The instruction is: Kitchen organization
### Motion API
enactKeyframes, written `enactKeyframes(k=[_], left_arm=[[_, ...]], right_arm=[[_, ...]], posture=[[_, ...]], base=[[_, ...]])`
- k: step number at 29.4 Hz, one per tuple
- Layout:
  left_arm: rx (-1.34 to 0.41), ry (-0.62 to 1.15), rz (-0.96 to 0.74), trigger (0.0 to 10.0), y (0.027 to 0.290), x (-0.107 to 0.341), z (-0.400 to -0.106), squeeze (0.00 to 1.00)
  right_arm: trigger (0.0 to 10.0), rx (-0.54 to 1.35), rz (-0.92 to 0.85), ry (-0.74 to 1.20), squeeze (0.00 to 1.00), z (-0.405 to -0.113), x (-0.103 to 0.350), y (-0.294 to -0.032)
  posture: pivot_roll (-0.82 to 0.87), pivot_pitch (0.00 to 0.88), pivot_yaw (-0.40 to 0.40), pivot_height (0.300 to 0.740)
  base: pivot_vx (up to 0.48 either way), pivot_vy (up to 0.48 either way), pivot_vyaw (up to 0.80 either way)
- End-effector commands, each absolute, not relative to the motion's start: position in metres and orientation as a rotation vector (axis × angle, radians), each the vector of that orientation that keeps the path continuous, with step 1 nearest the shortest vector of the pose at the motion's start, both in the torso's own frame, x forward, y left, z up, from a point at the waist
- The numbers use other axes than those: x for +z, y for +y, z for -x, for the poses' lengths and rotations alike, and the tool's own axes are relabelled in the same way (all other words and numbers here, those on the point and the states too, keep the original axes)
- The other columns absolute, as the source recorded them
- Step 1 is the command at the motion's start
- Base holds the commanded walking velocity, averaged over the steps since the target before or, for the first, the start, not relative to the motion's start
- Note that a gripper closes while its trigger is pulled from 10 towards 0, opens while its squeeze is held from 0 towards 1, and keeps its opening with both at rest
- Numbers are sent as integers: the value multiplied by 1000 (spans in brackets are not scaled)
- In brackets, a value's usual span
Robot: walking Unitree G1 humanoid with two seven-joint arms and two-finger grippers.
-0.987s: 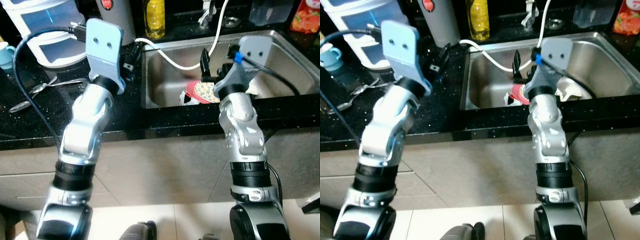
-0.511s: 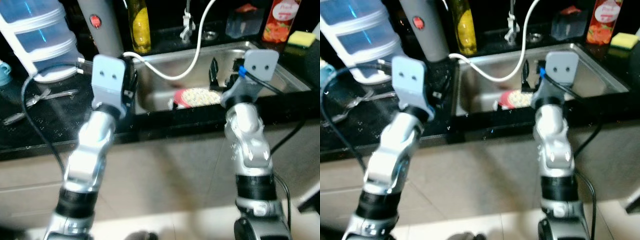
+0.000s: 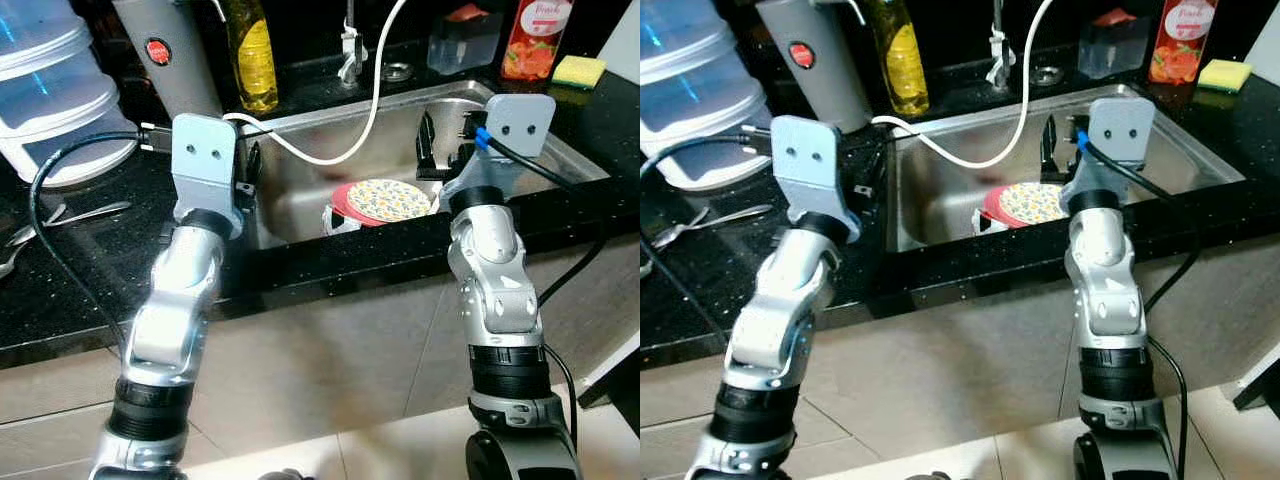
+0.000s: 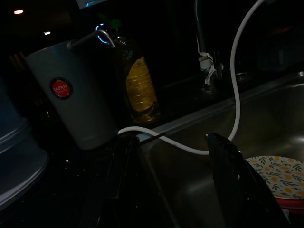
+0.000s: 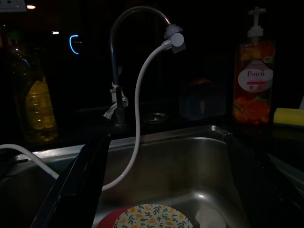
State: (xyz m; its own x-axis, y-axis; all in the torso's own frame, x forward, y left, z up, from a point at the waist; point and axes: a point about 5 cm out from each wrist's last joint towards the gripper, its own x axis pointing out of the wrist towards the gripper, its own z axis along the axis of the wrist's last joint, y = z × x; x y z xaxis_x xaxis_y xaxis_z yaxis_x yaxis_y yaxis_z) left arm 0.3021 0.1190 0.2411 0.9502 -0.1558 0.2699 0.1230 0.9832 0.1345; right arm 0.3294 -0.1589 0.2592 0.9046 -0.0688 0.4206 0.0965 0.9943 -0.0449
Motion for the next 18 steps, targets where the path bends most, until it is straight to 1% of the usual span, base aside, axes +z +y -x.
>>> enactKeyframes(k=[1,18], left_arm=[[-99,-249,-114,10000,127,234,-304,0],[-73,-235,-115,10000,129,230,-304,0]], right_arm=[[10000,-83,67,-418,0,-330,257,-157],[10000,-91,74,-401,0,-331,252,-161]], posture=[[67,10,117,740],[69,12,110,740]], base=[[0,0,0],[0,0,0]])
